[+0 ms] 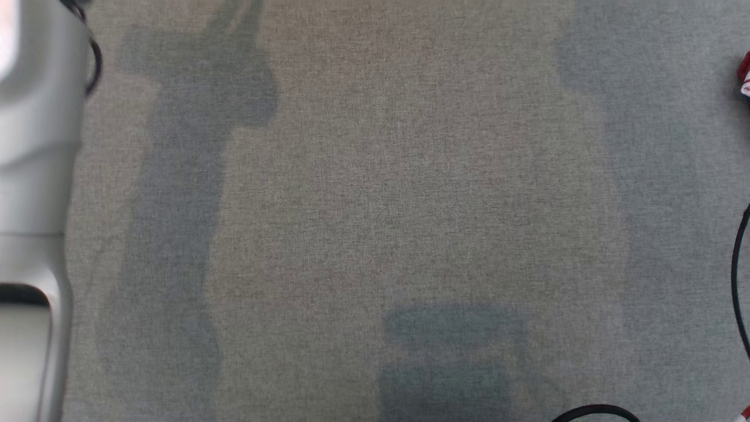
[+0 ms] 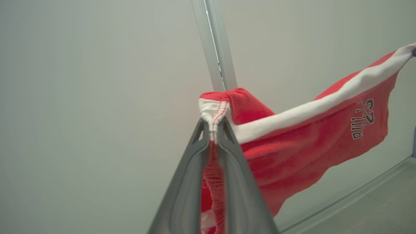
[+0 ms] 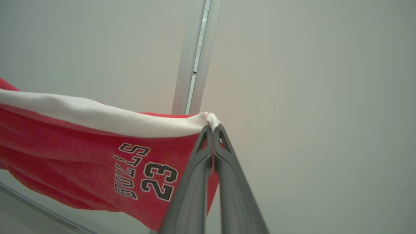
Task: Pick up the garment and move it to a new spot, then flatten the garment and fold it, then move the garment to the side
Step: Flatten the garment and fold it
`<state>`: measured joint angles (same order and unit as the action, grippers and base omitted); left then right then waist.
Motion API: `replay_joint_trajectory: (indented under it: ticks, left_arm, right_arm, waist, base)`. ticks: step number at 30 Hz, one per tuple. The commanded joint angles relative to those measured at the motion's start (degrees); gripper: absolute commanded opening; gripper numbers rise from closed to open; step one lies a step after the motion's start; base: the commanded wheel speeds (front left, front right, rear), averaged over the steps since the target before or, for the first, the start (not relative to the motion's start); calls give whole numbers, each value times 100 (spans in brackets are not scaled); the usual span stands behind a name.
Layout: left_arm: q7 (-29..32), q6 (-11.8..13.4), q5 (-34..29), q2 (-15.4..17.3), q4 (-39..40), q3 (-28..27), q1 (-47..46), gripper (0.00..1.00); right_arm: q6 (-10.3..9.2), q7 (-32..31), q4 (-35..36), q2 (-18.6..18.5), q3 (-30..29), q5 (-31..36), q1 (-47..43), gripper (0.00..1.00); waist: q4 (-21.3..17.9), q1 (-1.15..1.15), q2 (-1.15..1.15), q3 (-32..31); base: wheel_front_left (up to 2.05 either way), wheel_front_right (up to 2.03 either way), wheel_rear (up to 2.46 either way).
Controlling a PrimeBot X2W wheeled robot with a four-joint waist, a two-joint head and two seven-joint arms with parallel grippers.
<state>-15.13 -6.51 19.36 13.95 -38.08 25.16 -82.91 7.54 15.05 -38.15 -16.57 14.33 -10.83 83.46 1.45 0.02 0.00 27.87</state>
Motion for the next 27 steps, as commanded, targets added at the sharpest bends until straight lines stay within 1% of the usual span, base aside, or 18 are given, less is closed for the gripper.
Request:
replay_joint_trajectory:
  ticks: [1, 4, 8, 10, 15, 17, 19, 20, 21, 27]
  left_arm:
    - [5, -28, 52, -51, -28, -99, 532, 0]
    - [4, -59, 113, -158, -11, -250, 1399, 0]
    - [4, -87, 301, -358, 12, -593, 2760, 0]
    - [3, -88, 412, -450, 74, -827, 3331, 0]
    - [3, -86, 609, -598, 110, -931, 4738, 0]
    - [5, -87, 648, -630, 114, -952, 5141, 0]
    - [8, -87, 673, -666, 110, -1031, 5540, 0]
    - [8, -88, 674, -687, 125, -1050, 5703, 0]
    - [8, -88, 674, -687, 125, -1050, 5703, 0]
    - [9, -88, 671, -796, 160, -1162, 6534, 0]
  right_arm:
    - [-11, 14, -78, -34, 112, -104, -347, 0]
    - [-12, 14, -38, -163, 323, -335, -1025, 0]
    - [-12, 15, 286, -333, 559, -825, -2181, 0]
    - [-14, 15, 443, -429, 522, -1078, -2778, 0]
    - [-15, 15, 751, -413, 587, -1591, -4269, 0]
    - [-15, 14, 864, -398, 658, -1730, -4776, 0]
    - [-14, 14, 988, -430, 831, -1669, -5208, 0]
    - [-14, 14, 1024, -388, 824, -1733, -5406, 0]
    - [-14, 14, 1024, -388, 824, -1733, -5406, 0]
    - [-14, 14, 1154, -252, 851, -1814, -6389, 0]
  waist:
    - [46, -2, 0, 218]
    - [53, -2, 0, 216]
    - [-5, -2, 0, 146]
    - [-43, -2, 0, 46]
    - [-154, -2, 0, -404]
    - [-201, -2, 0, -622]
    - [-253, -2, 0, -846]
    - [-277, -2, 0, -957]
    - [-277, -2, 0, -957]
    - [-403, -2, 0, -1675]
  base:
    - [0, 0, 0]
    - [0, 0, 0]
    - [0, 0, 0]
    - [0, 0, 0]
    - [0, 0, 0]
    - [0, 0, 0]
    - [0, 0, 0]
    - [0, 0, 0]
    - [0, 0, 0]
    - [0, 0, 0]
